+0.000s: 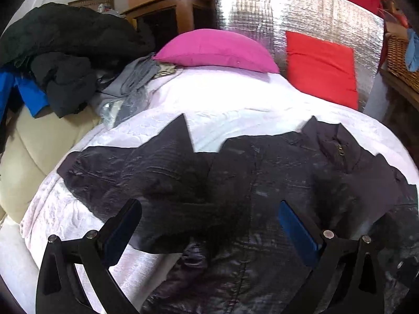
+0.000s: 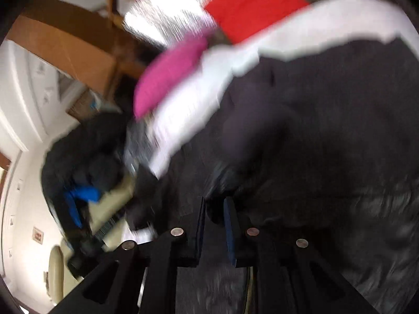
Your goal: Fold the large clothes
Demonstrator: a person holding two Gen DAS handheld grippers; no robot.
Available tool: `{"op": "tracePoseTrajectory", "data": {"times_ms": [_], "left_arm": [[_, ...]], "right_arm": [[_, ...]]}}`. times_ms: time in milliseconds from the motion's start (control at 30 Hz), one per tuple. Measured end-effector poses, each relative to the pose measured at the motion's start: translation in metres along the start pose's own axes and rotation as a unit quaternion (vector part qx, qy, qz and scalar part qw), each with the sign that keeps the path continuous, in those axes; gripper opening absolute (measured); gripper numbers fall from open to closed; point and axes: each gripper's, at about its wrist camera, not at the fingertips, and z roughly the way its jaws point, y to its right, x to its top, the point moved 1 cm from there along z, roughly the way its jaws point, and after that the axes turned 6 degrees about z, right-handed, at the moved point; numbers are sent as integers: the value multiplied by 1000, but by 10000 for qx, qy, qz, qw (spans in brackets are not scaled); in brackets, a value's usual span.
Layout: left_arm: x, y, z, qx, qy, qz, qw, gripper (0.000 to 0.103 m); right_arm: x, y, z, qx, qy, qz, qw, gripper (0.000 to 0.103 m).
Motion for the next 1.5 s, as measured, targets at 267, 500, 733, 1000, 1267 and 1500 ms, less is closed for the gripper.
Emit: {"op": "tracePoseTrajectory", "data": {"times_ms": [267,500,733,1000,1267,1500], "left_arm": [[-3,28,-5,-1270,-82,1,9919,103],[-14,92,-26,-1768,355,734,9809,103],[-22,148,2,-1398,-32,1392,9803,103],[-20,131,36,-1843,-866,650,9769,39],[-12,64,25,-1596,-878,239,9830,43],[-11,-12,26,-1952,-1095,-754,9717,71]], "right_arm": [[14,-6,-80,487,399,-168,9979,99],[62,65,-149,-482,1839,368,9811,96],[85,146,-100,-1421,1285,1256,9734,73],[85,147,-52,-1675,914,1097,9755,38],[80,128,-67,-1831,1017,805,9745,33],[79,125,-81,-1857,1004,940,9729,36]]}}
